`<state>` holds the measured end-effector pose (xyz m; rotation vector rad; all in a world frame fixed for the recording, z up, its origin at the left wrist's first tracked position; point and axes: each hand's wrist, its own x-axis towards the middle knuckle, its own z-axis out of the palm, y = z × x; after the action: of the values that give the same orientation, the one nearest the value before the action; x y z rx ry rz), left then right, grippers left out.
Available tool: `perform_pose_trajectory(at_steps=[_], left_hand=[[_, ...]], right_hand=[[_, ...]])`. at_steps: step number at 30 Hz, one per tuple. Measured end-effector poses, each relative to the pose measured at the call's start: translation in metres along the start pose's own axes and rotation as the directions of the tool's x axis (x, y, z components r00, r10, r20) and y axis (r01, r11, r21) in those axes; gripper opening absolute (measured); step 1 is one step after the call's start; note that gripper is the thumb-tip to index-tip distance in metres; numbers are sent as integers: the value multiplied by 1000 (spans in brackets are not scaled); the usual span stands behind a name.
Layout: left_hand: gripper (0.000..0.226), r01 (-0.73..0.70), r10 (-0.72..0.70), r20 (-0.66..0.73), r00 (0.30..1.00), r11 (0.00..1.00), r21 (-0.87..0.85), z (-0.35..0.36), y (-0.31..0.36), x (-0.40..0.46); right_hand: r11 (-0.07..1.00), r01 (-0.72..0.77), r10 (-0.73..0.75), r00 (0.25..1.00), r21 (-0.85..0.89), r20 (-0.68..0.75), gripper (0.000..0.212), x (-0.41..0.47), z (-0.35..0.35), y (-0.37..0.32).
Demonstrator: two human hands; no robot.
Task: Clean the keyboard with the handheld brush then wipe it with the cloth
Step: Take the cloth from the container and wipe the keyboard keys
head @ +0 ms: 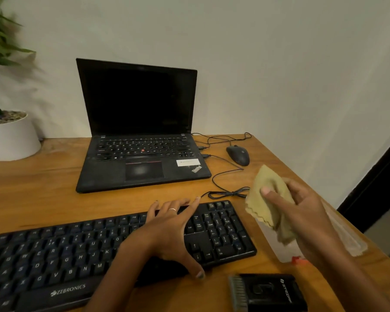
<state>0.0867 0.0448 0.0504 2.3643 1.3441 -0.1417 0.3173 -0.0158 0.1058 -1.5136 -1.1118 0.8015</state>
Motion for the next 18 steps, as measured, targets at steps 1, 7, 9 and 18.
perform_pose_trajectory(at_steps=[1,7,9,18], left_hand=[[141,14,-14,-2,1000,1000,16,0,0,0],[140,36,-35,-29,999,999,40,1,2,-1],[140,27,-26,-43,999,999,29,1,2,-1],[137,11,-10,-91,996,1000,16,3,2,1]], right_hand=[[986,118,-121,992,-121,-19,15,3,7,1],[508,588,-560,781,-629,278,31,35,49,23],[393,565,-482,798,-725,361,39,42,62,28],[388,594,-118,790,-705,601,61,40,74,45]])
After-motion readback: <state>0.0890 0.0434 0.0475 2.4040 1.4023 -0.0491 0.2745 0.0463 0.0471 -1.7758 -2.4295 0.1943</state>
